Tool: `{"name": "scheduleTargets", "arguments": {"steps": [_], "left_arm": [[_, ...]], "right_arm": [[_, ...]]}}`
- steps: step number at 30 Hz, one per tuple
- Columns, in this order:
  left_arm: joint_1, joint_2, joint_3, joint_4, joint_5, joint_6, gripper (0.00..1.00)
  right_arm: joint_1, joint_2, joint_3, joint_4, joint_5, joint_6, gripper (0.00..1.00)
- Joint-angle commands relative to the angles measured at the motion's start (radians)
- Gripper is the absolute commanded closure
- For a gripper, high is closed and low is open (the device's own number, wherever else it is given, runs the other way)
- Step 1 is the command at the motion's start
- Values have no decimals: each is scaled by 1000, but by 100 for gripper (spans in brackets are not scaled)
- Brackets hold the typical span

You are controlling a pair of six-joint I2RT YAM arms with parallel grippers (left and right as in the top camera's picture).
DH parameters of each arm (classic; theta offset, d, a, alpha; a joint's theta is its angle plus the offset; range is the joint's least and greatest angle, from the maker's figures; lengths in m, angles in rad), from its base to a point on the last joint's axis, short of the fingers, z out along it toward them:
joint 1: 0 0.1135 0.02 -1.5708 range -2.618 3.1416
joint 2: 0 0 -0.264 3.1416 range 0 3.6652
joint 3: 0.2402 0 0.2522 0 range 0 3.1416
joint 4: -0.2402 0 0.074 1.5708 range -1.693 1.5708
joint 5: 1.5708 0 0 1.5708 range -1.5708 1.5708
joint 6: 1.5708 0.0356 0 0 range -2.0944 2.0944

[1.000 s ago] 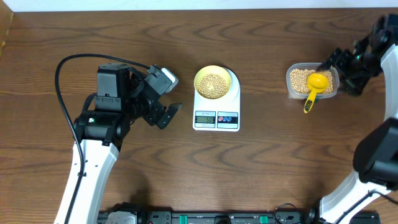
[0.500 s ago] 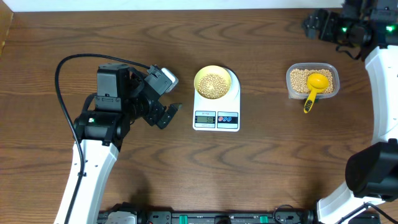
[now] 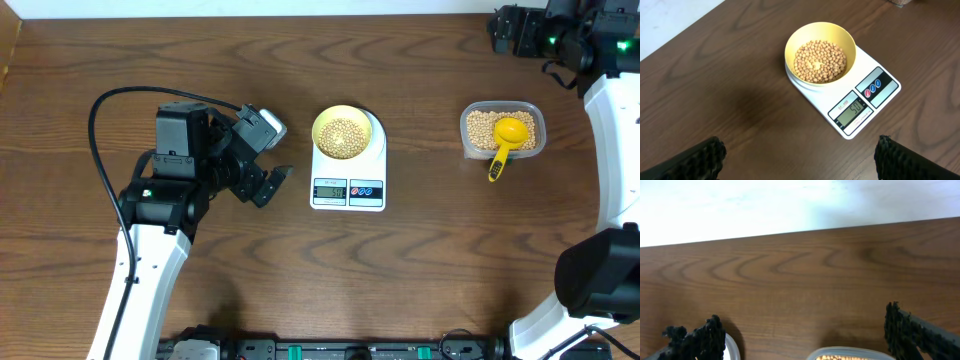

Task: Scoop item into bowl and weigh 50g on scale
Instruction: 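Raise the open right gripper away from the tub and hold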

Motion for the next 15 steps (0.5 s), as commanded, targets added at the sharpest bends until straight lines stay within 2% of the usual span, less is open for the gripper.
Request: {"name": "scheduleTargets", "arguments": {"steps": [1,15], "left_arm": [[5,-5,-11,3,-7,-12,3],[5,-5,-11,3,-7,-12,3]], "right_arm": [[-1,-6,11,-13,8,-18,1],[-1,-6,11,-56,8,-18,1]]}}
